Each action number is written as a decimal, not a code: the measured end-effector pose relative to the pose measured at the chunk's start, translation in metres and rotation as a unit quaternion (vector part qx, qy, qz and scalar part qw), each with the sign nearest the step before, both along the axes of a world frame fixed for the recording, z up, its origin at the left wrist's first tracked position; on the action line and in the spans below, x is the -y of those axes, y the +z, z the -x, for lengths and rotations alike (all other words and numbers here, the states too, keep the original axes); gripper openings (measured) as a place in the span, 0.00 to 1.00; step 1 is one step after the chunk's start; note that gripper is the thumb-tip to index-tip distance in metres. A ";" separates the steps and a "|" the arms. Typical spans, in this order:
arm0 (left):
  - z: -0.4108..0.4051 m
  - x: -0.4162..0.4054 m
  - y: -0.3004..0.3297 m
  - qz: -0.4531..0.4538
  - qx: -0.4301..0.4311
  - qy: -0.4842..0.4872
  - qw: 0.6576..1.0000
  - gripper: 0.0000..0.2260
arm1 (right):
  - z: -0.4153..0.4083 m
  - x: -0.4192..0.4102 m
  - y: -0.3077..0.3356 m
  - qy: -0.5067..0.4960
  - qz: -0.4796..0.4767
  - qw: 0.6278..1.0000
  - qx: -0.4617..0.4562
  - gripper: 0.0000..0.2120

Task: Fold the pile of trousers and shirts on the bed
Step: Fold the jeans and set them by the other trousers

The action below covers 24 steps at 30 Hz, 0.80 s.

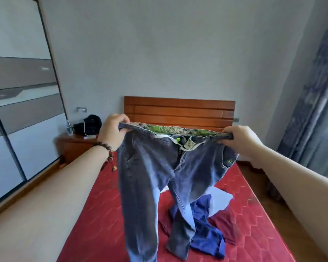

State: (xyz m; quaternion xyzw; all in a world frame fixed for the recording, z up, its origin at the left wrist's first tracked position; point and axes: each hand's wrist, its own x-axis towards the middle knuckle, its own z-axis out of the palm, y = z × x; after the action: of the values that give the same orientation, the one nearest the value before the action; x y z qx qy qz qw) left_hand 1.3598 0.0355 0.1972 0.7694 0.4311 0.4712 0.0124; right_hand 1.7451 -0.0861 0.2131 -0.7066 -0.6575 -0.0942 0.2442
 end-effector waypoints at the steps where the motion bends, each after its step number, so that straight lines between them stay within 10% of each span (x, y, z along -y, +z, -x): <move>1: 0.003 0.002 0.009 0.000 0.003 -0.008 1.000 0.12 | -0.002 0.002 0.009 0.005 -0.015 1.000 -0.020 0.06; 18: 0.020 0.003 0.049 0.129 -0.067 -0.089 0.985 0.10 | -0.032 0.030 0.036 -0.050 -0.053 0.979 -0.190 0.17; 24: 0.015 0.012 0.046 0.186 -0.039 -0.104 0.976 0.10 | -0.030 0.041 0.059 0.033 0.066 0.981 -0.181 0.03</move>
State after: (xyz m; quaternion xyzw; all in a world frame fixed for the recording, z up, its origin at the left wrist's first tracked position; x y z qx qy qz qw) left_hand 1.3451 0.0237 0.2436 0.8120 0.4287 0.3489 0.1873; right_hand 1.7749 -0.1275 0.2718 -0.7041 -0.6305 0.0869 0.3150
